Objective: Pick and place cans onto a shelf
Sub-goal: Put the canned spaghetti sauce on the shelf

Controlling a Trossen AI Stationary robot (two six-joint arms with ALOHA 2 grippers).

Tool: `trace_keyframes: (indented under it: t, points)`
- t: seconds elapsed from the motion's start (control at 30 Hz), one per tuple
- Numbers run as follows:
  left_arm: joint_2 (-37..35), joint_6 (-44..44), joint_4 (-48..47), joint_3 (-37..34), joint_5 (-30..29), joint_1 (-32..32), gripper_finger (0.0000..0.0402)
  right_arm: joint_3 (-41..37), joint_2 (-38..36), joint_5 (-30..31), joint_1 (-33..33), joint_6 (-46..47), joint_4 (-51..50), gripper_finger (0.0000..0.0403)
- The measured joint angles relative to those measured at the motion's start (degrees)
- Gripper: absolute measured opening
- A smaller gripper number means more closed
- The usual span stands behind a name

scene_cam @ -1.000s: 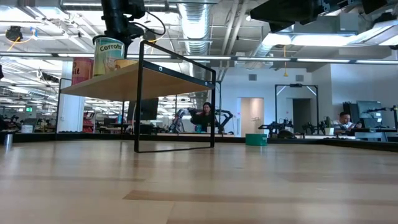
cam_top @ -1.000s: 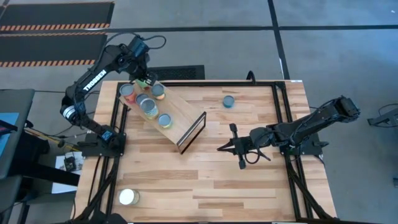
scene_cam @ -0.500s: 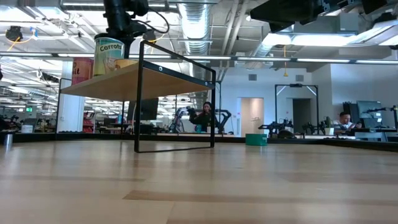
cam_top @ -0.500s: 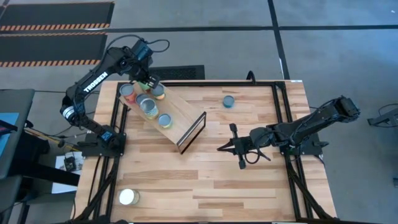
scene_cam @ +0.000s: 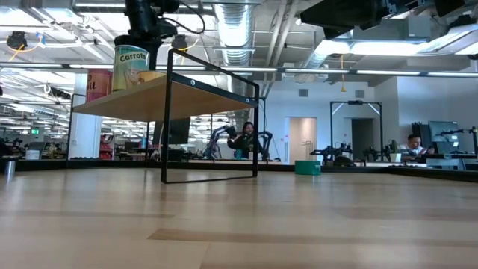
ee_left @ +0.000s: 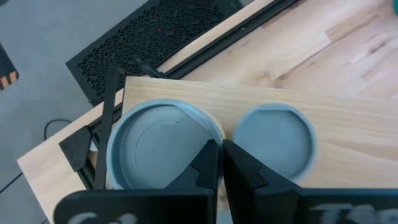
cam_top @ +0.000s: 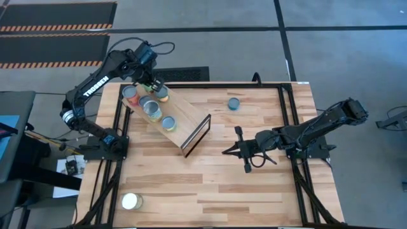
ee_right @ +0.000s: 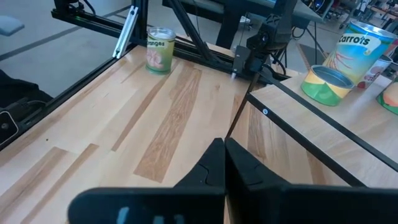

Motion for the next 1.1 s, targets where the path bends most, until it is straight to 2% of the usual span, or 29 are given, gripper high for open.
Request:
trace_keyframes:
  t: [0.3, 0.5, 0.6, 1.1]
  points:
    - [-5.8, 0.2, 1.2, -0.3, -1.1, -0.3, 0.0000, 0.0, 0.0, 0.0, 0.0, -0.2, 0.0, 0.0011]
    - [-12.8, 0.6, 12.6, -12.0, 1.2, 0.0, 0.0000, 0.0, 0.0, 0.0, 0.0, -0.2, 0.3, 0.0011]
    - [-14.7, 1.5, 13.5, -15.1, 2.5, 1.3, 0.0000, 0.0, 0.0, 0.0, 0.0, -0.2, 0.5, 0.0011]
    - [-15.0, 4.4, 10.2, -14.6, 3.8, 2.2, 0.0000, 0.0, 0.0, 0.0, -0.3, -0.2, 1.9, 0.0011]
